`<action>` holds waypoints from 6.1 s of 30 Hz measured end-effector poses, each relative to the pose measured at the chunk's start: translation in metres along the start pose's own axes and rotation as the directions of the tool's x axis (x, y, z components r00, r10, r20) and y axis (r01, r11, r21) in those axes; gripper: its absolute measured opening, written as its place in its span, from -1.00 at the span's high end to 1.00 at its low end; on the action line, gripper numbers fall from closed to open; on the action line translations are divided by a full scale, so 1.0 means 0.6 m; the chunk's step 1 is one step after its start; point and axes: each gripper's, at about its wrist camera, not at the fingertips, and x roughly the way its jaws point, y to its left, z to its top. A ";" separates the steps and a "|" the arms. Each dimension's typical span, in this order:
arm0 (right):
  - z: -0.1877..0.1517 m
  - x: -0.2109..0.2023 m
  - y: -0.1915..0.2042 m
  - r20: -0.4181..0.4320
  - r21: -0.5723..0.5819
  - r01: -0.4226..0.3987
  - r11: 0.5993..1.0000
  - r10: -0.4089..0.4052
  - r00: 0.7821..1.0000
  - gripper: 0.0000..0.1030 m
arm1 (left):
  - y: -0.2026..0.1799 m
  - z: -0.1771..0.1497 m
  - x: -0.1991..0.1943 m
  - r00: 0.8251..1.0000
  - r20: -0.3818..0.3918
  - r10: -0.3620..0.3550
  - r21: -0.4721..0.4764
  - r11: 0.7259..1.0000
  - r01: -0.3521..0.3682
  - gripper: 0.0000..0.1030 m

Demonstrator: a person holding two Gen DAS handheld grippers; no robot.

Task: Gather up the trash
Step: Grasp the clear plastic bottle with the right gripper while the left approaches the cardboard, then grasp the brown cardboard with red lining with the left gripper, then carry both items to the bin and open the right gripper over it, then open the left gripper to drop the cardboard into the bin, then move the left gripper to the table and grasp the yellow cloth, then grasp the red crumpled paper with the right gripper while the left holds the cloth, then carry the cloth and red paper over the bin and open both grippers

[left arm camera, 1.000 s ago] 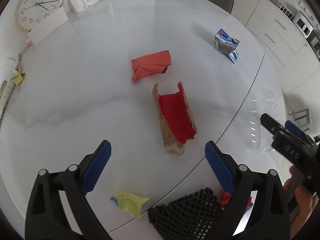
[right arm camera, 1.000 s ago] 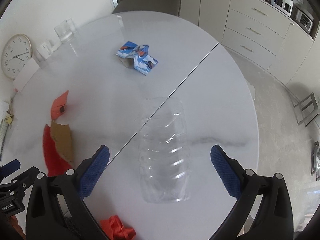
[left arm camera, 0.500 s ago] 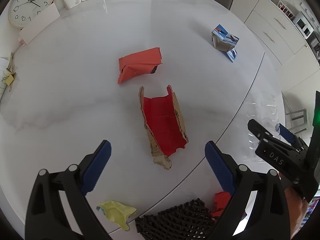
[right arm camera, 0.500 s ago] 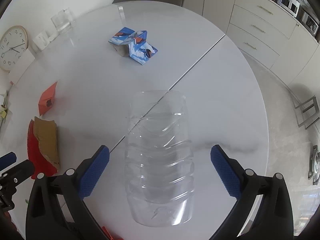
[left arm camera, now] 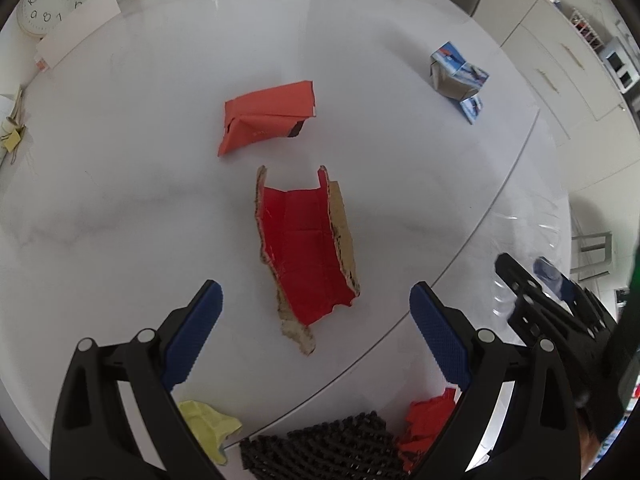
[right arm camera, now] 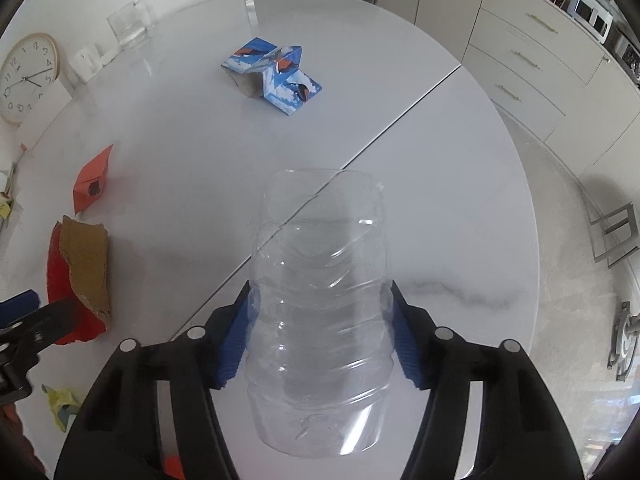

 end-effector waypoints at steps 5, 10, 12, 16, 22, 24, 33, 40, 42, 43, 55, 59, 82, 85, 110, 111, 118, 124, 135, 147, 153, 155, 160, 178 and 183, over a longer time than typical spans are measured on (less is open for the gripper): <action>-0.011 -0.019 -0.013 0.011 0.009 -0.020 1.000 0.019 1.000 -0.21 | -0.009 0.009 0.020 0.999 -0.018 0.029 -0.028 0.999 -0.030 -0.76; -0.030 -0.065 -0.043 0.036 0.040 -0.039 0.998 0.038 0.999 -0.22 | -0.016 0.021 0.056 0.997 -0.064 0.053 -0.059 0.997 -0.057 -0.76; -0.038 -0.086 -0.054 0.044 0.050 -0.058 0.997 0.055 0.997 -0.22 | -0.015 0.025 0.071 0.995 -0.088 0.049 -0.077 0.995 -0.056 -0.58; -0.058 -0.122 -0.074 0.063 0.074 -0.089 0.993 0.084 0.994 -0.22 | -0.021 0.033 0.065 0.994 -0.054 0.095 -0.038 0.995 -0.097 0.16; -0.091 -0.166 -0.095 0.086 0.110 -0.143 0.984 0.134 0.987 -0.22 | -0.015 0.031 0.041 0.998 -0.040 0.053 -0.023 0.998 -0.054 0.34; -0.103 -0.183 -0.104 0.097 0.118 -0.147 0.982 0.136 0.986 -0.22 | -0.018 0.023 0.021 0.999 -0.021 0.050 0.001 0.999 -0.050 0.34; -0.189 -0.271 -0.150 0.125 0.136 -0.131 0.982 0.114 0.986 -0.22 | -0.101 -0.092 -0.140 0.998 0.062 -0.018 0.236 0.972 0.003 0.33; -0.333 -0.318 -0.218 0.072 0.207 -0.071 0.976 0.058 0.996 -0.22 | -0.181 -0.239 -0.200 0.991 0.013 -0.131 0.423 0.899 0.113 0.32; -0.379 -0.311 -0.242 0.051 0.245 -0.067 0.967 0.056 0.997 -0.22 | -0.216 -0.276 -0.203 0.987 -0.006 -0.161 0.465 0.873 0.146 0.31; -0.392 -0.307 -0.248 0.047 0.256 -0.067 0.964 0.057 0.997 -0.22 | -0.230 -0.296 -0.203 0.985 -0.016 -0.170 0.491 0.857 0.156 0.31; -0.477 -0.233 -0.303 -0.043 0.248 -0.038 0.968 0.050 0.998 -0.86 | -0.352 -0.432 -0.185 0.987 -0.062 -0.146 0.632 0.760 0.152 0.30; -0.487 -0.281 -0.346 0.021 0.300 -0.027 0.954 0.022 1.000 -0.95 | -0.373 -0.440 -0.171 0.986 -0.084 -0.142 0.648 0.745 0.162 0.29; -0.486 -0.414 -0.439 0.193 0.375 0.053 0.926 -0.133 0.972 -0.95 | -0.420 -0.510 -0.207 0.989 0.001 -0.146 0.736 0.670 0.098 -0.85; -0.460 -0.424 -0.411 0.224 0.333 0.031 0.942 -0.111 0.968 -0.95 | -0.385 -0.478 -0.232 0.985 0.065 -0.161 0.691 0.720 0.072 -0.85; -0.236 -0.324 -0.036 0.150 -0.069 -0.205 0.976 0.213 0.965 -0.95 | 0.072 -0.277 -0.181 0.975 0.221 -0.037 0.363 0.931 -0.047 -0.85; -0.231 -0.317 -0.027 0.137 -0.071 -0.203 0.977 0.211 0.968 -0.95 | 0.079 -0.270 -0.174 0.975 0.219 -0.038 0.381 0.923 -0.049 -0.85; -0.210 -0.286 0.008 0.068 -0.062 -0.162 0.985 0.166 0.984 -0.95 | 0.129 -0.229 -0.104 0.984 0.170 -0.051 0.517 0.855 -0.045 -0.68; -0.207 -0.269 0.014 0.019 -0.030 -0.127 0.991 0.127 0.992 -0.95 | 0.134 -0.209 -0.060 0.988 0.120 -0.100 0.659 0.752 -0.003 -0.58; -0.199 -0.244 0.014 -0.025 0.019 -0.162 0.987 0.162 0.986 -0.95 | 0.124 -0.205 -0.031 0.986 0.073 -0.149 0.775 0.631 0.038 0.11; -0.150 -0.157 0.087 -0.131 -0.017 -0.261 0.965 0.257 0.957 -0.49 | 0.190 -0.185 -0.047 0.967 0.065 -0.245 0.486 0.855 0.184 0.77; -0.145 -0.124 0.098 -0.201 -0.006 -0.251 0.968 0.245 0.948 -0.01 | 0.205 -0.180 -0.048 0.962 0.068 -0.264 0.431 0.877 0.211 0.79; -0.145 -0.114 0.099 -0.222 0.005 -0.253 0.968 0.247 0.943 0.23 | 0.209 -0.181 -0.051 0.963 0.078 -0.259 0.426 0.882 0.203 0.79; -0.144 -0.104 0.105 -0.241 -0.004 -0.253 0.967 0.245 0.939 0.71 | 0.214 -0.172 -0.060 0.962 0.078 -0.261 0.409 0.888 0.208 0.79; -0.111 -0.137 0.105 -0.156 -0.017 -0.255 0.967 0.250 0.956 0.87 | 0.182 -0.149 -0.014 0.982 0.028 -0.189 0.477 0.866 0.153 0.10; -0.097 -0.160 0.105 -0.110 -0.021 -0.265 0.964 0.261 0.959 0.87 | 0.192 -0.146 -0.010 0.979 0.033 -0.203 0.454 0.875 0.166 0.30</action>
